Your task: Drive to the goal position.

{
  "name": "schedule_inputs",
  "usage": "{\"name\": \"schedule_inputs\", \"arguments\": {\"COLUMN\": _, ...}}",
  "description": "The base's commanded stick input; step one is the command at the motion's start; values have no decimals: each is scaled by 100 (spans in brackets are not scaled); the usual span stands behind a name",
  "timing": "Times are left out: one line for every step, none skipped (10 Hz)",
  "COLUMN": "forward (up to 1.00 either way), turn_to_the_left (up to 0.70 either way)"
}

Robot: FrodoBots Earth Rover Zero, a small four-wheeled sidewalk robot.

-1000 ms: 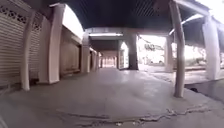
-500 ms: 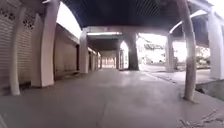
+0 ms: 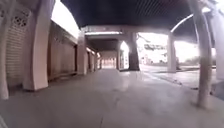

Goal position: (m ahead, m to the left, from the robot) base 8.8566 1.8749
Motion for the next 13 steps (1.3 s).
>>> {"name": "schedule_inputs", "arguments": {"forward": 70, "turn_to_the_left": 0}}
{"name": "schedule_inputs", "arguments": {"forward": 70, "turn_to_the_left": 0}}
{"name": "schedule_inputs", "arguments": {"forward": 70, "turn_to_the_left": 0}}
{"name": "schedule_inputs", "arguments": {"forward": 70, "turn_to_the_left": 0}}
{"name": "schedule_inputs", "arguments": {"forward": 70, "turn_to_the_left": 0}}
{"name": "schedule_inputs", "arguments": {"forward": 70, "turn_to_the_left": 0}}
{"name": "schedule_inputs", "arguments": {"forward": 70, "turn_to_the_left": 0}}
{"name": "schedule_inputs", "arguments": {"forward": 70, "turn_to_the_left": 0}}
{"name": "schedule_inputs", "arguments": {"forward": 70, "turn_to_the_left": 0}}
{"name": "schedule_inputs", "arguments": {"forward": 70, "turn_to_the_left": 0}}
{"name": "schedule_inputs", "arguments": {"forward": 70, "turn_to_the_left": 0}}
{"name": "schedule_inputs", "arguments": {"forward": 70, "turn_to_the_left": 0}}
{"name": "schedule_inputs", "arguments": {"forward": 70, "turn_to_the_left": 0}}
